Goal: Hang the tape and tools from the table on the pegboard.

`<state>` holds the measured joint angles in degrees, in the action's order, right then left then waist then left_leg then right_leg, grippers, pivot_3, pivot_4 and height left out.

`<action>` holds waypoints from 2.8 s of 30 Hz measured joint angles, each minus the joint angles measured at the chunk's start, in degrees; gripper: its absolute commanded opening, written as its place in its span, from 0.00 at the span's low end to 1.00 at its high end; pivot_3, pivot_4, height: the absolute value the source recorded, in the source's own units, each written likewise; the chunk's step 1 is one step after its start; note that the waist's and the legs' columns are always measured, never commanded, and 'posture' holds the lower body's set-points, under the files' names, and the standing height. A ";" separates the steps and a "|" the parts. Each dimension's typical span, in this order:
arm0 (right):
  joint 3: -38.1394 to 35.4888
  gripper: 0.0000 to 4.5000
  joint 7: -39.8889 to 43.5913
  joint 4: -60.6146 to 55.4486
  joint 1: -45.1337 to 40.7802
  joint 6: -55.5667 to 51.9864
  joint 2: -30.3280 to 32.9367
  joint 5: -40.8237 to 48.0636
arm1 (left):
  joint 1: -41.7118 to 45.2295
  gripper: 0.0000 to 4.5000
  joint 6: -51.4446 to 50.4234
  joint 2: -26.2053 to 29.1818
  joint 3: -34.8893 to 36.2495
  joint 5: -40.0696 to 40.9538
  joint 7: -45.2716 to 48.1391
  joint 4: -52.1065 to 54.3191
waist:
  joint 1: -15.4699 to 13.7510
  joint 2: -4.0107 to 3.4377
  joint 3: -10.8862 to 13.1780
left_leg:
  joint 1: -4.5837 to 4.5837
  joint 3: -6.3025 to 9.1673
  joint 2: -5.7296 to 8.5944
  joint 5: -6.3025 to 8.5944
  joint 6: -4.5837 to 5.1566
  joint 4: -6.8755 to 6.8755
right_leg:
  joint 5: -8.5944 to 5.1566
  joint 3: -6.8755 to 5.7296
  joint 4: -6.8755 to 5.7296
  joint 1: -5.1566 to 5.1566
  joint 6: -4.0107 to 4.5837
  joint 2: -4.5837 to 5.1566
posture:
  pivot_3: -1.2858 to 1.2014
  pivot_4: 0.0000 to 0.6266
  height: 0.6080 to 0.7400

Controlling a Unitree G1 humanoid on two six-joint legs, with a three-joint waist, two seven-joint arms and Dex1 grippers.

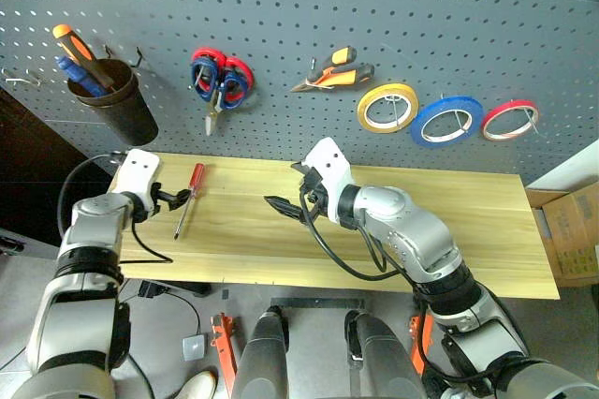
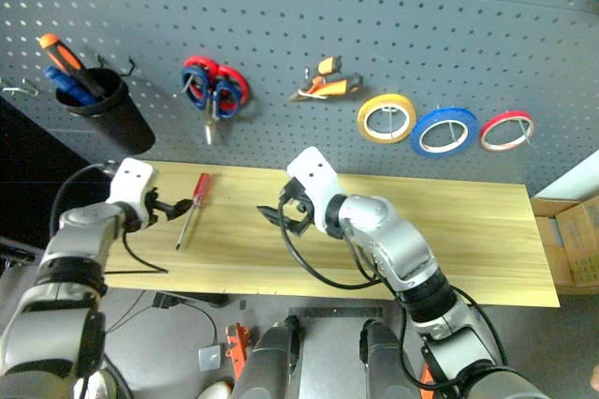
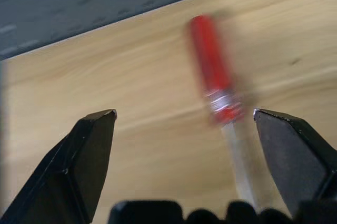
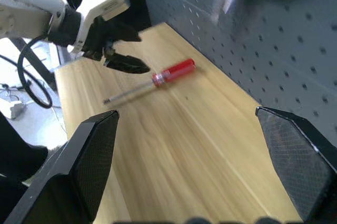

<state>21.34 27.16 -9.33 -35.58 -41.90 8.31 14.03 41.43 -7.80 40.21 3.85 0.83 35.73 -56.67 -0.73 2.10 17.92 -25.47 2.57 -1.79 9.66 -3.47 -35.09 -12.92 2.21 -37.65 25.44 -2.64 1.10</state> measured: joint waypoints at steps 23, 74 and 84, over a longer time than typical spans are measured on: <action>-6.79 1.00 0.02 -14.24 6.27 -12.44 8.48 3.11 | 8.19 0.99 -2.00 -1.78 -0.68 -2.40 -6.58 -12.05 | 2.41 0.18 3.00 | -0.34 0.09 0.01 -0.02 -0.01 -0.10 | -0.07 -0.01 -0.35 0.42 -0.07 -0.02 | 0.52 0.69 1.00; -25.74 1.00 5.35 -21.83 5.92 -2.98 3.59 29.57 | -22.84 0.17 -20.68 -13.48 9.90 15.23 -7.97 71.56 | 0.74 0.71 -3.07 | 0.06 0.39 0.03 -0.44 -0.52 0.14 | 0.16 -0.39 0.24 -0.26 -0.04 0.05 | 0.58 0.16 1.00; -23.09 1.00 6.73 -13.72 0.52 4.64 2.63 28.45 | -9.52 0.17 -20.03 -14.39 15.49 19.53 -18.02 75.27 | -1.00 0.70 -6.27 | 0.73 0.29 0.02 -0.57 -0.32 0.17 | 0.57 -0.33 0.75 -1.13 -0.10 -0.06 | 0.61 0.10 1.00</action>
<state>-1.75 33.89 -23.05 -35.06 -37.26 10.94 42.48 31.92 -27.83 25.82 19.34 20.36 17.71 18.60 -1.73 2.80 11.64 -24.74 2.86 -1.77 9.09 -3.78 -34.92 -12.36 1.88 -36.90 24.31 -2.75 1.04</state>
